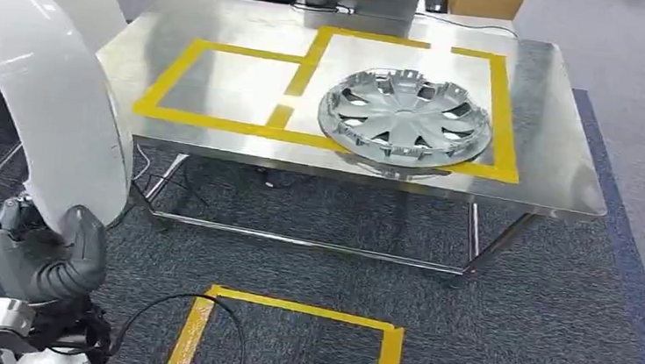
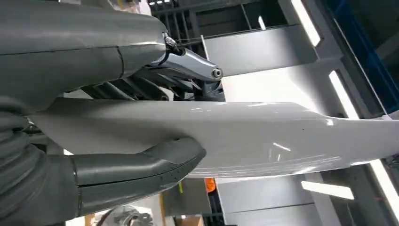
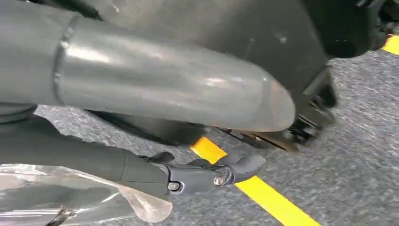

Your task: Take the parts from the cabinet and place them on the table.

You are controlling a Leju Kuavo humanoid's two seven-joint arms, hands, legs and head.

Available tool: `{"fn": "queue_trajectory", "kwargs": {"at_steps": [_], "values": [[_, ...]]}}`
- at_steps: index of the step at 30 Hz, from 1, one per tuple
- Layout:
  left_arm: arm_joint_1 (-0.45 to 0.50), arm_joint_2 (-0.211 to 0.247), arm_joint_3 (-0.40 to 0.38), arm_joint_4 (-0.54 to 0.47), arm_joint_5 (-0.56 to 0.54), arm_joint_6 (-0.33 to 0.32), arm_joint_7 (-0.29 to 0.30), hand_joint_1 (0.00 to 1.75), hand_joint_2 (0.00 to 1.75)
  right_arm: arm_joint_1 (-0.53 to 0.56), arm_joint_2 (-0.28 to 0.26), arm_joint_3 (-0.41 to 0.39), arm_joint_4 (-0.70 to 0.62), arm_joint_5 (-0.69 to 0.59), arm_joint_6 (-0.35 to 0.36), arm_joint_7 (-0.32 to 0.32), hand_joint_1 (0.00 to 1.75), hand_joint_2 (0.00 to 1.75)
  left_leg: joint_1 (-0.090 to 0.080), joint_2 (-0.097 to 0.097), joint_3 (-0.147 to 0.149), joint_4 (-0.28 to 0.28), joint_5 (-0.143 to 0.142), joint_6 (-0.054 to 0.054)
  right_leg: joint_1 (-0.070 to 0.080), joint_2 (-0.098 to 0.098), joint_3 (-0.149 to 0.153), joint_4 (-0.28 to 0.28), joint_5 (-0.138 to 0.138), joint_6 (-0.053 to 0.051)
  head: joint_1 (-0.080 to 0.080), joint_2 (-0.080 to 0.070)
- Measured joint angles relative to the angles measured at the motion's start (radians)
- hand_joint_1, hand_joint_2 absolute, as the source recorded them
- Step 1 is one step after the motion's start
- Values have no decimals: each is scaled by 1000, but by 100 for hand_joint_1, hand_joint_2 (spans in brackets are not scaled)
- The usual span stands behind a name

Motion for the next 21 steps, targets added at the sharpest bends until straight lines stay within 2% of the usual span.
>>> {"fn": "queue_trajectory", "kwargs": {"at_steps": [2,4,5,6,8,9,10,11,13,15,16,18,19,20,21], "values": [[1,0,0,0,-1,0,0,175,175,3,0,-1,0,-7,-16,8,0,0,3,0,3,-6,-1,-9,3,2,-3,2,-4,-7,0,0],[4,0,0,-5,-3,0,0,175,175,4,5,-3,0,-26,-51,15,0,0,4,1,12,1,-14,-22,-7,1,16,-13,-3,-18,1,0],[4,0,0,-6,-5,0,0,175,175,2,5,-10,-2,-44,-68,16,0,0,4,3,-2,40,-35,-27,-8,0,24,-16,-8,-26,-10,0],[4,0,0,-6,-6,0,-1,175,175,-1,4,-22,-2,-63,-74,16,0,0,6,3,-37,109,-66,-32,-8,-1,30,-16,-11,-30,-11,0],[13,2,0,-6,-8,0,-1,175,175,-2,-3,-52,-5,-110,-72,16,0,0,11,3,-127,272,-124,-39,-7,-2,39,-16,-21,-33,-11,0],[17,3,0,-6,-10,0,-1,175,175,-2,-8,-68,-8,-136,-69,16,0,0,12,3,-158,313,-122,-41,-7,-2,44,-16,-26,-32,-13,0],[19,5,0,-6,-12,0,-1,175,175,-1,-16,-91,-10,-162,-67,16,0,0,13,3,-160,297,-91,-41,-7,-1,52,-16,-32,-30,-13,0],[19,6,0,-7,-13,0,0,175,175,-2,-21,-112,-13,-194,-65,16,0,0,14,4,-142,239,-40,-40,-7,0,62,-16,-38,-28,-13,0],[21,7,0,-10,-15,0,0,175,175,-4,-25,-156,-18,-247,-66,13,0,0,14,6,-75,67,67,-33,-7,1,83,-16,-52,-23,-13,0],[22,8,0,-14,-18,0,1,175,175,-11,-30,-203,-22,-301,-68,9,0,0,6,10,-49,8,44,-24,-1,3,80,-12,-65,-7,-13,0],[25,9,0,-15,-18,0,2,175,175,-16,-32,-232,-25,-332,-67,5,0,0,4,9,-55,15,41,-17,-2,0,77,-17,-65,-1,-8,0],[31,10,0,-20,-20,0,3,175,175,-21,-33,-279,-29,-378,-57,1,0,0,3,7,-52,12,35,-5,-3,-4,80,-24,-71,11,-7,0],[32,10,0,-24,-22,0,3,175,175,-24,-35,-302,-34,-395,-50,0,0,0,12,6,-41,1,37,2,-6,-3,79,-20,-79,17,-6,0],[32,10,0,-27,-24,0,3,175,175,-26,-36,-319,-35,-406,-47,-2,0,0,11,7,-33,-1,33,8,-5,-1,71,10,-93,20,-3,0],[32,10,0,-30,-27,0,3,175,175,-30,-37,-335,-35,-416,-43,-2,0,0,11,8,-30,-1,29,15,-5,0,35,74,-123,23,0,0]]}}
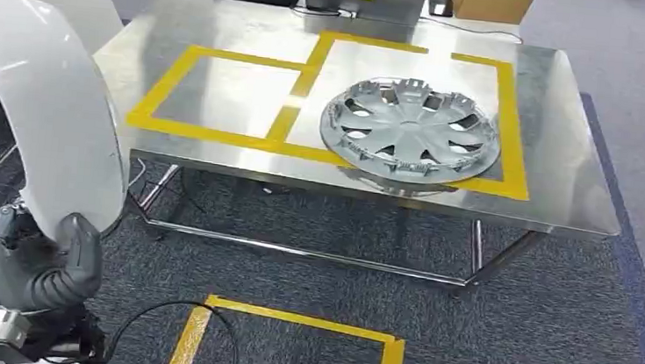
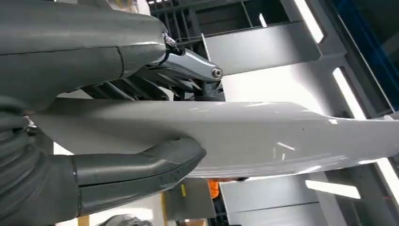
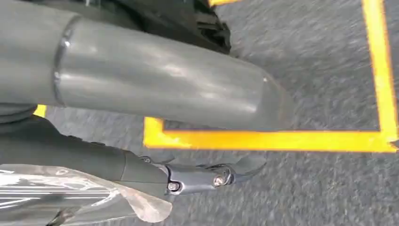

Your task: Take the parts from the cabinet and place them on the table.

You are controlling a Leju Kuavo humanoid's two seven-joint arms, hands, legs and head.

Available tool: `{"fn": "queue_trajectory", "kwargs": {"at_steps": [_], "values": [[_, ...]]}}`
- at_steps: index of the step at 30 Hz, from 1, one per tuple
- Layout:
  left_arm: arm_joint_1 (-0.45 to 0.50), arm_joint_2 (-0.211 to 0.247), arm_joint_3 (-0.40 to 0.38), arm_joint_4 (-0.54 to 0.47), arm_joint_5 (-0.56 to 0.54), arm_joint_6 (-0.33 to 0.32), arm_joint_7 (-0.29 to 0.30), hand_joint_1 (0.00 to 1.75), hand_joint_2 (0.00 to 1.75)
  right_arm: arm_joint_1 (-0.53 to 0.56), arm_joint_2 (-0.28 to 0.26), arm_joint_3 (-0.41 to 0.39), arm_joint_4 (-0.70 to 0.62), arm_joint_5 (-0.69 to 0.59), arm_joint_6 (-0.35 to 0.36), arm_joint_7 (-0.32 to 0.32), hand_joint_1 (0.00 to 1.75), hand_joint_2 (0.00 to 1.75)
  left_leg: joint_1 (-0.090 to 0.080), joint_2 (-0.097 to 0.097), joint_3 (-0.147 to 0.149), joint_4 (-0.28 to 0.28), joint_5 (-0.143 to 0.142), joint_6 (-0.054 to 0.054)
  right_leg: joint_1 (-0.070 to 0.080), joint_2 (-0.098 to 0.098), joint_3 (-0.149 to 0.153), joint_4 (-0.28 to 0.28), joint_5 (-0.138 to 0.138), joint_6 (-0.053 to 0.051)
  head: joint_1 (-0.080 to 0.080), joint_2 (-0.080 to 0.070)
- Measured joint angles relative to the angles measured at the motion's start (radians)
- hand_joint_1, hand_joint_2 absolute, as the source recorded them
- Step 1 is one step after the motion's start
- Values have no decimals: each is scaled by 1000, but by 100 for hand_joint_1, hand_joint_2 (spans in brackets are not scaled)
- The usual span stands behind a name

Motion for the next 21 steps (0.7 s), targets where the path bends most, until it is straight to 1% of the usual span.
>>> {"fn": "queue_trajectory", "kwargs": {"at_steps": [1,2,3,4,5,6,7,8,9,10,11,12,13,14,15,16,17,18,19,20,21], "values": [[1,0,0,-1,0,0,0,175,175,-2,-1,-16,-2,-6,0,0,0,0,-1,1,3,0,-7,4,0,0,-56,96,-39,3,1,0],[3,1,0,-1,-1,0,0,175,175,-2,-3,-31,-2,-11,0,1,0,0,-2,1,6,0,-12,6,0,0,-109,181,-67,4,1,0],[5,1,-1,-1,-2,0,0,175,175,-1,-3,-40,-3,-11,0,2,0,0,-2,0,12,1,-18,6,0,0,-147,232,-71,5,1,0],[8,1,-1,-1,-2,0,0,175,175,1,-3,-46,-3,-8,-1,3,0,0,-2,-2,21,1,-25,6,0,0,-162,231,-44,5,2,0],[9,2,-1,-1,-3,0,0,175,175,2,-3,-49,-5,-3,-4,5,0,0,-2,-5,32,1,-33,5,0,0,-153,189,4,4,2,0],[9,2,-1,-1,-3,0,0,175,175,1,-5,-53,-5,3,-7,5,0,0,-2,-6,47,1,-43,3,-1,0,-126,110,65,2,3,0],[9,3,-1,-1,-3,0,0,175,175,1,-6,-57,-6,9,-9,5,0,0,-2,-6,65,0,-55,-1,-1,0,-86,6,131,-2,3,0],[10,3,-2,-1,-3,0,0,175,175,3,-8,-59,-7,13,-10,8,0,0,-2,-6,68,-3,-65,-6,1,1,-66,-30,131,-6,1,0],[8,3,-2,-2,-4,0,0,175,175,1,-8,-61,-7,16,-11,9,0,0,-8,-7,69,5,-72,-15,6,1,-47,-49,124,-10,1,0],[8,3,-3,-3,-5,0,0,175,175,-2,-8,-62,-7,23,-13,10,0,0,-6,-7,65,4,-71,-17,6,0,-43,-56,110,-20,2,0],[9,5,-3,-3,-5,0,1,175,175,0,-8,-62,-7,29,-15,11,0,0,-6,-7,67,-1,-71,-19,7,1,-44,-57,108,-23,-2,0],[9,5,-4,-4,-7,0,1,175,175,1,-10,-62,-8,34,-18,11,0,0,-6,-7,72,-7,-74,-23,8,2,-43,-58,104,-30,1,0],[8,5,-4,-7,-7,0,1,175,175,1,-10,-62,-8,41,-19,11,0,0,-6,-6,77,-7,-85,-31,-1,2,-30,-68,101,-35,0,0],[7,6,-4,-7,-8,0,2,175,175,2,-10,-62,-8,44,-20,11,0,0,-5,-4,76,18,-91,-37,-3,2,-16,-74,97,-41,-3,0],[5,6,-4,-7,-10,0,2,175,175,2,-10,-61,-8,49,-20,11,0,0,-4,-3,50,72,-108,-42,-3,0,-6,-77,91,-49,-9,0],[6,6,-4,-7,-9,0,2,175,175,0,-10,-61,-8,51,-20,11,0,0,-2,-3,-2,163,-139,-48,-3,0,4,-77,83,-51,-6,0],[8,8,-4,-7,-9,0,2,175,175,-1,-10,-61,-8,55,-21,12,0,0,0,-3,-55,245,-158,-51,-3,0,12,-77,75,-52,-8,0],[8,10,-4,-7,-9,0,2,175,175,0,-10,-61,-8,58,-21,12,0,0,0,-3,-103,310,-169,-53,-3,1,22,-77,66,-52,-7,0],[8,11,-4,-7,-9,0,3,175,175,2,-10,-61,-8,59,-21,13,0,0,0,-3,-132,326,-150,-53,-3,2,36,-77,55,-51,-8,0],[9,11,-4,-7,-9,0,3,175,175,3,-10,-61,-8,61,-21,13,0,0,0,-3,-132,297,-106,-51,-3,3,51,-77,44,-49,-8,0],[9,12,-4,-7,-9,0,3,175,175,5,-10,-61,-8,62,-21,14,0,0,0,-3,-115,231,-43,-48,-3,4,69,-78,32,-47,-8,0]]}}
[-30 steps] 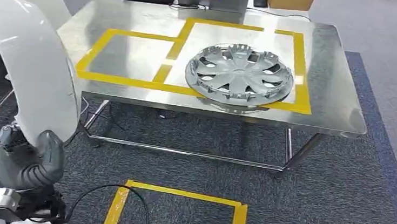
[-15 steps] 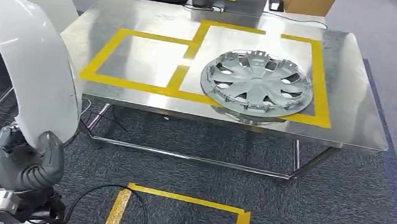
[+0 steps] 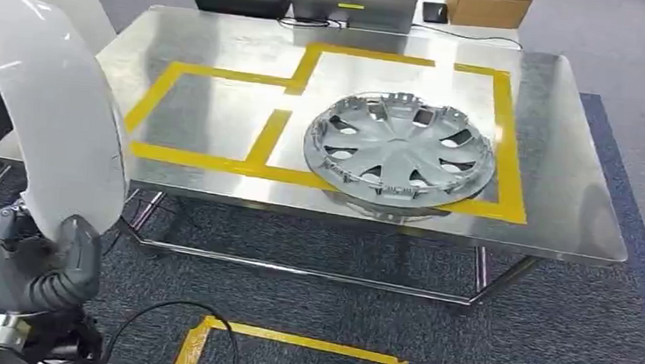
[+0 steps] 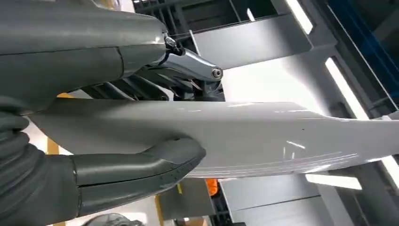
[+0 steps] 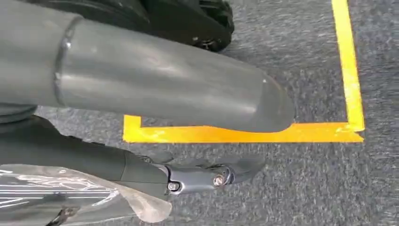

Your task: Take the parts from the cabinet and place them on the table.

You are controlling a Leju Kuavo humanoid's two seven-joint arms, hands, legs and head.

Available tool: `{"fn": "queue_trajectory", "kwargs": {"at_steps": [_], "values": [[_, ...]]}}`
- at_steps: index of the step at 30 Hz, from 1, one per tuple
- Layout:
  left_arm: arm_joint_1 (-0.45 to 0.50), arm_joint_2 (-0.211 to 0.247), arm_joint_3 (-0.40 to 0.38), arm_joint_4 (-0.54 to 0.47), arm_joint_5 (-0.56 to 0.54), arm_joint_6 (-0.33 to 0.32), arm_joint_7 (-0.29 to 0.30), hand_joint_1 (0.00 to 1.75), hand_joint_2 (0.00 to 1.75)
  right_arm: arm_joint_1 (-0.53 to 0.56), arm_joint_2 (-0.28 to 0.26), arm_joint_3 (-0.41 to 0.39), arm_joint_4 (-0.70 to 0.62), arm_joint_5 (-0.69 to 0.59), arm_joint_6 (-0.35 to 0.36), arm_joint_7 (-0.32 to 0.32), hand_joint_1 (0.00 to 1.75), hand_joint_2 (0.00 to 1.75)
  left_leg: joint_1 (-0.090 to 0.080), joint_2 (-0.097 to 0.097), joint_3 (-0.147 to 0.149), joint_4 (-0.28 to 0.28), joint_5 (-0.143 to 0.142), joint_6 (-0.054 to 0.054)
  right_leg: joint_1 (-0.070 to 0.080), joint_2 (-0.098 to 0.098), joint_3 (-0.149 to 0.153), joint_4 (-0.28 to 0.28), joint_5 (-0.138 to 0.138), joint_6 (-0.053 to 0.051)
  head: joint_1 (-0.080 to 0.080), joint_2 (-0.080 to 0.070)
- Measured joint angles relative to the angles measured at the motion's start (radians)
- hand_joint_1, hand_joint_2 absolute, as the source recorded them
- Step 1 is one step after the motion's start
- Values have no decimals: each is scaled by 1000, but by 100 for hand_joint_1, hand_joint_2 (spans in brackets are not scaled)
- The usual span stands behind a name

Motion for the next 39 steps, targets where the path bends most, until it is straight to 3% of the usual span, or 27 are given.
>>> {"fn": "queue_trajectory", "kwargs": {"at_steps": [1,2,3,4,7,9,11,12,13,15,17,18,19,20,22,24,25,27,28,29,30,32,34,35,37,38,39], "values": [[0,0,0,0,0,0,0,175,175,0,0,0,0,2,0,0,0,0,0,0,24,-83,64,5,0,1,18,0,-11,2,1,0],[0,1,0,0,0,0,0,175,175,1,0,0,0,3,0,0,0,0,-2,1,42,-144,97,12,0,0,22,-2,-22,5,1,0],[1,2,0,1,0,0,1,175,175,-1,1,0,0,3,0,1,0,0,-11,3,47,-138,81,16,6,0,22,-3,-31,14,1,-1],[2,2,-1,-2,0,0,1,175,175,-2,0,1,0,4,0,2,0,0,-11,4,68,-178,56,24,3,2,20,-9,-31,20,-3,0],[7,2,-1,-3,0,0,3,175,175,-5,0,1,0,5,0,7,0,0,-6,-3,86,-207,43,37,4,-5,43,-17,-25,33,3,0],[7,2,-1,-4,-1,0,3,175,175,-8,0,3,0,7,-1,9,0,0,-3,-1,114,-223,35,48,3,-3,-8,71,-28,37,9,0],[8,2,-1,-4,-1,0,3,175,175,-9,0,4,0,12,-1,10,0,0,-3,0,122,-223,20,53,2,-3,-116,223,-78,44,15,0],[10,2,-1,-4,-1,0,3,175,175,-6,0,4,0,13,-1,12,0,0,-3,0,130,-223,12,54,3,-3,-161,277,-109,45,14,0],[11,2,-1,-4,-1,0,3,175,175,-2,0,5,0,14,-1,12,0,0,-4,-2,141,-223,4,55,3,-3,-195,299,-113,47,16,0],[13,2,-1,-5,0,0,3,175,175,2,0,5,0,17,-4,15,0,0,-2,-6,174,-223,-19,52,2,-4,-196,219,-38,47,17,0],[14,2,-1,-4,0,0,3,175,175,5,0,6,0,18,-4,15,0,0,-1,-6,211,-224,-46,44,1,-4,-161,60,93,45,18,0],[15,2,-1,-4,0,0,3,175,175,7,0,6,1,18,-4,16,0,0,-4,-5,213,-226,-56,38,4,-4,-163,59,98,42,18,0],[15,2,-1,-5,0,0,6,175,175,5,0,7,0,20,-4,16,0,0,-4,-6,211,-225,-58,33,10,-8,-161,39,70,32,19,0],[16,2,-2,-6,1,0,8,175,175,7,0,7,0,20,-4,17,0,0,-4,-5,213,-231,-63,25,11,-5,-158,43,91,20,17,0],[16,2,-2,-6,0,0,8,175,175,9,0,8,0,23,-4,18,0,0,-4,-5,225,-226,-58,18,9,-5,-147,39,87,10,15,0],[16,2,-2,-6,0,0,9,175,175,8,0,9,0,32,-5,19,0,0,-3,-2,178,-134,-37,8,3,-5,-120,26,80,0,12,0],[15,2,-2,-6,0,0,9,175,175,6,0,12,0,34,-5,19,0,0,-2,-2,130,-58,-51,3,3,-5,-110,22,74,-6,12,0],[18,3,-2,-6,5,0,12,175,175,5,0,19,0,37,-6,21,0,0,-1,-1,43,55,-130,-2,4,-3,-93,21,57,-9,12,0],[18,3,-2,-6,6,0,12,175,175,6,0,21,0,38,-6,24,0,0,-1,-1,19,72,-147,-1,5,-2,-82,21,49,-10,11,0],[18,3,-2,-6,7,0,12,175,175,7,0,23,0,39,-6,25,0,0,-1,-2,10,59,-131,0,6,-1,-70,21,41,-10,11,0],[18,3,-2,-6,8,0,12,175,175,7,0,23,0,40,-6,26,0,0,-2,-1,16,16,-85,4,7,0,-58,21,33,-9,12,0],[18,3,-1,-6,8,0,16,175,175,6,0,24,0,41,-5,27,0,0,-7,-1,60,-153,56,22,10,1,-32,20,16,-7,12,0],[24,2,5,-5,-3,0,23,175,175,6,3,24,1,41,-5,30,0,0,-17,2,62,-186,30,31,8,2,-27,17,7,3,16,0],[30,1,11,-5,-15,0,24,175,175,5,3,24,1,41,-5,32,0,0,-21,2,70,-192,51,33,7,0,-31,16,5,10,15,0],[47,-6,30,-5,-37,0,27,175,175,7,4,24,1,41,-5,33,0,0,-22,0,75,-202,55,39,7,-2,-26,3,2,20,14,0],[52,-10,40,-5,-50,0,33,175,175,5,4,24,0,41,-5,33,0,0,-7,1,87,-222,62,43,9,-1,-25,2,-8,23,15,0],[56,-14,49,-5,-64,0,39,175,175,4,4,24,0,42,-5,33,0,0,-7,2,97,-231,62,45,10,-2,-30,22,-21,29,16,0]]}}
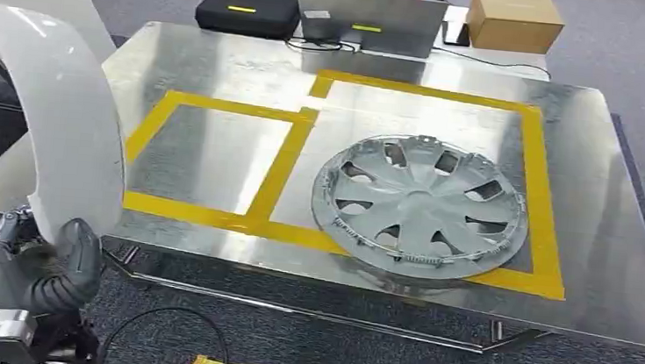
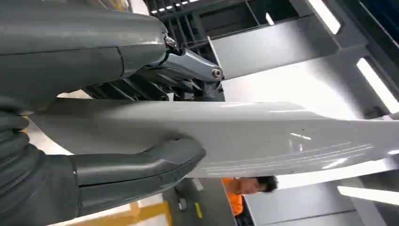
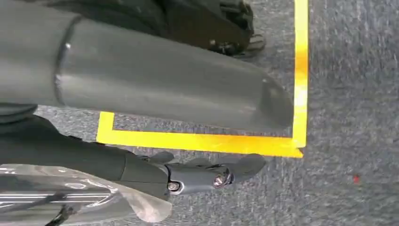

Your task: Take the parts from the cabinet and place them on the table.

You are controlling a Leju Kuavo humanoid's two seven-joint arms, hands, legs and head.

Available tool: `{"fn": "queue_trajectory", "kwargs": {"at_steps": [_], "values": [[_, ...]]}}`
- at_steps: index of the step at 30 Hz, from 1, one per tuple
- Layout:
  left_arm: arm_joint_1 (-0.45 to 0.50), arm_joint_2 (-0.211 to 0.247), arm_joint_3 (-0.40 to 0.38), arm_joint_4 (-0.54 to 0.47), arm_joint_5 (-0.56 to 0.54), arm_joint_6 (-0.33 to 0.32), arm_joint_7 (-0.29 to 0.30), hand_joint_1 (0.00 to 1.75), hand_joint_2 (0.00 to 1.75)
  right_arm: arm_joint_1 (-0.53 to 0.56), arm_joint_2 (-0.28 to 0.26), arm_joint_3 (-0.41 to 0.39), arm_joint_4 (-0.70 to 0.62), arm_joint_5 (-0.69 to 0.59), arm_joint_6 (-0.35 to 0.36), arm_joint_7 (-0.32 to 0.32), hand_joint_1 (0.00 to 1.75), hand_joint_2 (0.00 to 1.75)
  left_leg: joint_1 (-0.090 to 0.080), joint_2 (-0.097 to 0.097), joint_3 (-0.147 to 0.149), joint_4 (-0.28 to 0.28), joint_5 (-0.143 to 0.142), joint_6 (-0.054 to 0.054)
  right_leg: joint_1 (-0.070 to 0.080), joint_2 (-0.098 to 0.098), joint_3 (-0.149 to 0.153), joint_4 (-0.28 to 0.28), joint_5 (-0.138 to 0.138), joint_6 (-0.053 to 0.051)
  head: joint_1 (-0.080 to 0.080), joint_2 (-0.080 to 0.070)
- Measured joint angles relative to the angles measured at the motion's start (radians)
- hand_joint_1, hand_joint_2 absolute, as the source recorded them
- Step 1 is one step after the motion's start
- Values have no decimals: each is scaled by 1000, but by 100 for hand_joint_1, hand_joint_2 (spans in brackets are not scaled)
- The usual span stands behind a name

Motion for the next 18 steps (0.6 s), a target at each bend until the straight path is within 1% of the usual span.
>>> {"fn": "queue_trajectory", "kwargs": {"at_steps": [1,2,3,4,5,6,7,8,9,10,11,13,14,15,16,17,18], "values": [[4,-3,8,0,-13,0,12,175,175,-2,0,0,0,0,0,0,0,0,1,1,3,-2,-2,3,-1,1,-29,55,-28,4,4,0],[9,-5,18,0,-24,0,25,175,175,-2,0,0,0,0,1,1,0,0,2,2,3,-2,-4,6,-4,1,-72,134,-62,9,4,0],[20,-5,30,0,-34,0,37,175,175,0,0,0,0,0,1,2,0,0,2,2,4,-2,-8,7,-7,1,-122,217,-92,14,5,0],[30,-4,41,0,-38,0,42,175,175,3,0,0,0,0,2,3,0,0,3,2,5,-2,-10,7,-9,1,-163,278,-102,18,3,0],[38,-4,51,1,-41,0,48,175,175,5,-1,0,0,0,2,3,0,0,3,1,8,-2,-13,7,-10,1,-177,283,-83,21,5,0],[44,-3,58,2,-42,-1,51,175,175,6,-2,0,0,0,3,3,0,0,5,0,13,-1,-17,4,-12,1,-166,240,-39,23,4,0],[49,-2,66,2,-47,-1,59,175,175,6,-4,0,0,0,4,3,0,0,7,-2,18,0,-21,0,-13,0,-137,165,14,25,5,0],[53,-2,74,2,-59,-5,75,175,175,5,-4,0,0,0,4,3,0,0,9,-3,25,2,-26,-5,-16,0,-98,73,67,26,5,0],[57,-1,83,2,-72,-13,95,175,175,5,-6,0,-1,0,5,3,0,0,8,-2,28,3,-32,-11,-17,-1,-69,5,85,27,5,0],[61,2,95,3,-85,-24,116,175,175,3,-5,0,0,2,8,2,0,0,2,-4,26,12,-38,-19,-12,3,-54,-13,73,20,7,0],[66,6,106,4,-94,-37,131,175,175,2,-6,0,0,3,10,2,0,0,2,-3,26,9,-35,-24,-12,4,-52,-8,76,8,5,0],[78,19,134,10,-98,-66,153,175,175,6,-7,-1,-1,7,17,1,0,0,5,-3,30,2,-32,-31,-7,5,-53,-8,76,-4,5,0],[81,24,147,11,-96,-74,155,175,175,6,-7,-1,-1,8,18,1,0,0,5,-3,31,4,-36,-37,-12,4,-50,-14,80,-13,4,0],[84,31,165,14,-92,-83,154,175,175,6,-8,-1,-1,9,19,0,0,0,7,-1,26,19,-52,-43,-15,3,-46,-17,81,-18,3,0],[84,36,180,16,-92,-88,154,175,175,5,-9,-1,-1,10,19,0,0,0,8,-1,4,70,-84,-48,-15,2,-45,-17,79,-25,-2,0],[86,41,191,18,-100,-97,160,175,175,5,-9,-1,-1,10,20,0,0,0,9,-1,-34,153,-125,-52,-15,0,-44,-17,78,-28,-1,0],[88,45,203,22,-114,-111,174,175,175,5,-10,-2,-1,11,22,0,0,0,9,-1,-74,237,-160,-55,-14,-1,-43,-17,77,-29,-1,0]]}}
